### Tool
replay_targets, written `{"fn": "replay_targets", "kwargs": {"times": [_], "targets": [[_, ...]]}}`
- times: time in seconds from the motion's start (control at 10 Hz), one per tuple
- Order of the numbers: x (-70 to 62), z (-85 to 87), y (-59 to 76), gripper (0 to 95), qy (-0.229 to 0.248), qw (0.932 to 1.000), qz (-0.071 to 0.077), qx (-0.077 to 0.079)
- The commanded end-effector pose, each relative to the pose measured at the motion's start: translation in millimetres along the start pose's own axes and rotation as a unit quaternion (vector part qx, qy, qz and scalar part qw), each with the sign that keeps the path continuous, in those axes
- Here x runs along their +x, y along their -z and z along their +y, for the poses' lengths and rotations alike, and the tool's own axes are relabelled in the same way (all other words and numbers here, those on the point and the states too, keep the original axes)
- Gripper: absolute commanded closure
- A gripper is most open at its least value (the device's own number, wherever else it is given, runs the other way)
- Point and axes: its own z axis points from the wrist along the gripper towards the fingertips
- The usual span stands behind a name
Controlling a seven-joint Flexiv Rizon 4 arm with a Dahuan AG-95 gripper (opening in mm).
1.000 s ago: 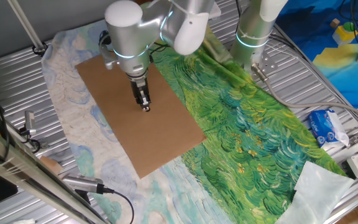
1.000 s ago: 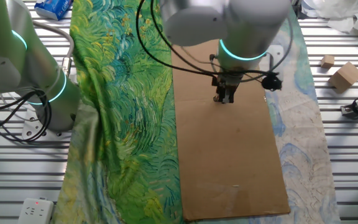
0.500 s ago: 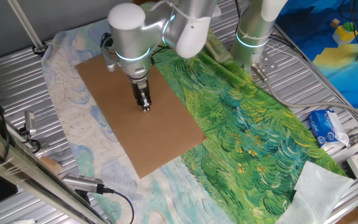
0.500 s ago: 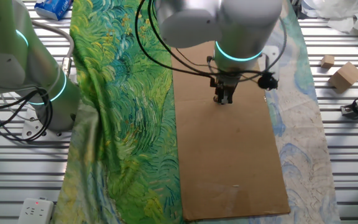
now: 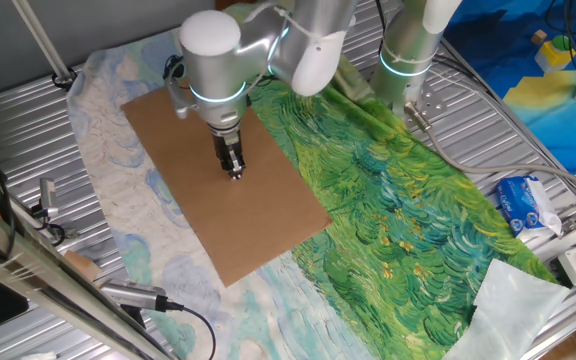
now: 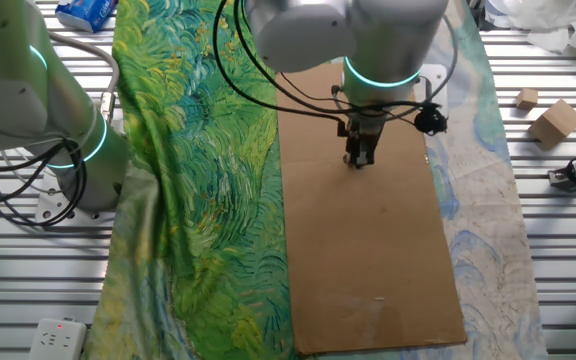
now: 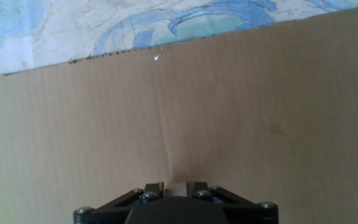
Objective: Grab the block and place it at the designated location
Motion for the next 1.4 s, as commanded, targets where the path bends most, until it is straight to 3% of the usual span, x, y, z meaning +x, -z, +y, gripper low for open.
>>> {"fn": "replay_targets", "kwargs": {"times": [0.1,0.3,0.5,0.7,0.8,1.0,1.4], "targets": [[-0.6,-0.3,2.5,57.0,0.001,1.0,-0.004,-0.001],[-2.1,-1.0,16.1,57.0,-0.005,1.0,-0.003,0.003],[-2.7,-0.7,33.1,95.0,-0.005,1.0,-0.002,0.006],[-3.0,2.8,63.1,95.0,-0.004,0.9997,0.017,0.017],[-2.7,4.5,71.3,95.0,-0.002,0.9994,0.026,0.022],[-1.9,7.0,81.8,95.0,0.003,0.9992,0.033,0.022],[-1.1,9.3,89.9,95.0,0.021,0.999,0.036,0.018]]}}
